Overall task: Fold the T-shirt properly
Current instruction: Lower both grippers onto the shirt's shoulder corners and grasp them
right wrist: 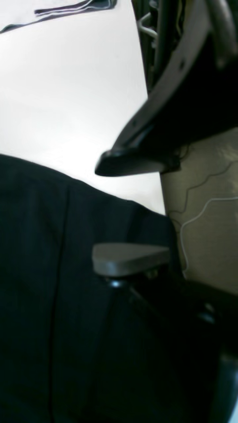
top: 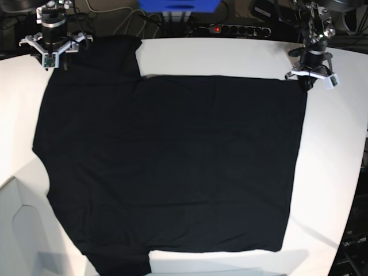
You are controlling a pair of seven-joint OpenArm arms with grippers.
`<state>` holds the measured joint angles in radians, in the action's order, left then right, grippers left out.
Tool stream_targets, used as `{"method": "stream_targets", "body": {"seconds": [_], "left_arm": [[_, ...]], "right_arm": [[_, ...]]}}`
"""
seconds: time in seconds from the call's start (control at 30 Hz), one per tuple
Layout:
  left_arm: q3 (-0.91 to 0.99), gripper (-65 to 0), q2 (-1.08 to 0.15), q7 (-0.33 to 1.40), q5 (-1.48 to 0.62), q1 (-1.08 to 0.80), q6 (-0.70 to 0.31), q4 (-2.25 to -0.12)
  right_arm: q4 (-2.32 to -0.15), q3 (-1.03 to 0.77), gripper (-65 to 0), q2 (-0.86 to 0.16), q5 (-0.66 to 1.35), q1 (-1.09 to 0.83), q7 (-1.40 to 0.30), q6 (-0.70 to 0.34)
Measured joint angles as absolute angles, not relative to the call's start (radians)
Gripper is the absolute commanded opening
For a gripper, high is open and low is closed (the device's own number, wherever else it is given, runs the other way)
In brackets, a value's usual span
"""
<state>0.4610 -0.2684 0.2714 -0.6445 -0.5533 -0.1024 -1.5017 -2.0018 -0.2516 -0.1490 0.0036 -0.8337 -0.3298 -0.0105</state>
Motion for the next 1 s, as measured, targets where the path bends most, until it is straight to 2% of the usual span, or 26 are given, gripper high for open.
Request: {"method": "stream_targets", "body": {"seconds": [0.17,0.23,0.3,0.53,1.0], "left_arm": [[0.461,-65.0,-0.269,0.273,-0.645,-0.554,-0.109,-1.502],[0.461,-65.0,-0.268,0.273,-0.645,-0.554,-0.109,-1.502],[0.461,-65.0,-0.269,0.273,-0.645,-0.554,-0.109,-1.502],[0.461,-65.0,-0.271,0.276,-0.645,-0.553,-0.109,-1.502],[0.461,-65.0,-0.271,0.277,-0.645,-0.553,-0.109,-1.502]], "right_arm": [[-1.934,-0.278,-29.1,-0.149,0.004,-0.769,-0.321,-0.01],[-1.886,-0.286,-29.4,-0.15,0.0,-0.745,-0.324,-0.049],[-1.849,-0.317,-29.4,-0.14,0.007,-0.727,-0.331,-0.141],[-1.833,-0.393,-29.4,-0.093,0.003,-0.709,-0.329,-0.214],[-1.775,-0.395,-29.6,-0.094,0.006,-0.707,-0.306,-0.216]]}}
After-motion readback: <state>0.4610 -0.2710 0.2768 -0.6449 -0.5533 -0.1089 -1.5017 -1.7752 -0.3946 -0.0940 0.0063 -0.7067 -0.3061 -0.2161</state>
